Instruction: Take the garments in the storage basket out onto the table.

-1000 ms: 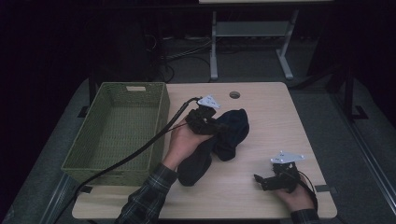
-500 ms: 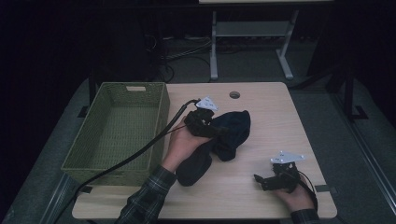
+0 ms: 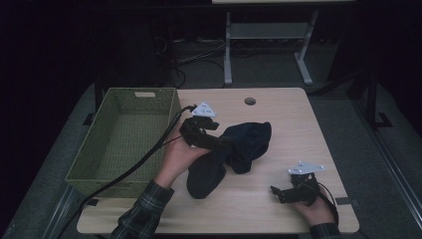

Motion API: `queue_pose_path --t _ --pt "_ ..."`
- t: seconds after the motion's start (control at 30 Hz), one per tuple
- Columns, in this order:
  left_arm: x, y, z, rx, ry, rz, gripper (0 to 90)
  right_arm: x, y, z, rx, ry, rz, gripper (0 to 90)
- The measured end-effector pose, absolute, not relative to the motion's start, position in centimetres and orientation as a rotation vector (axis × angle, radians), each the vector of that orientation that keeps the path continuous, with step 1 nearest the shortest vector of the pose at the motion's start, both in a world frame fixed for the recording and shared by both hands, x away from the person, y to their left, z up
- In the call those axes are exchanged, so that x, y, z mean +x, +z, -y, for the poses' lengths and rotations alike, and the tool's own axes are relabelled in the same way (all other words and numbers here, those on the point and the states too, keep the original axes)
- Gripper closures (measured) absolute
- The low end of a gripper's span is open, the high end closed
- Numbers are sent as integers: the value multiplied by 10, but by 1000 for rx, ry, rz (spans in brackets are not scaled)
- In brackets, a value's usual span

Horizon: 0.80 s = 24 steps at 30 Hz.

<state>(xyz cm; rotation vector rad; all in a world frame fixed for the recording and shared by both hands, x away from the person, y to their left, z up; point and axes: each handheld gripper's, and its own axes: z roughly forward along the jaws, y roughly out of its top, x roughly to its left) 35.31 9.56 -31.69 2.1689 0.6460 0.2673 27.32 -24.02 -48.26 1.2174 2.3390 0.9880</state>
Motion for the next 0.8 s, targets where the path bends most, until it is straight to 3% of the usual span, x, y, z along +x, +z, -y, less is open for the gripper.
queue_pose_path --t 0.5,0.8 --pt "315 -340 -123 2158 273 -725 308 273 -483 240 1218 988 -2342 24" --pt "279 -365 -104 2207 252 -671 328 272 -483 241 1212 992 -2347 24"
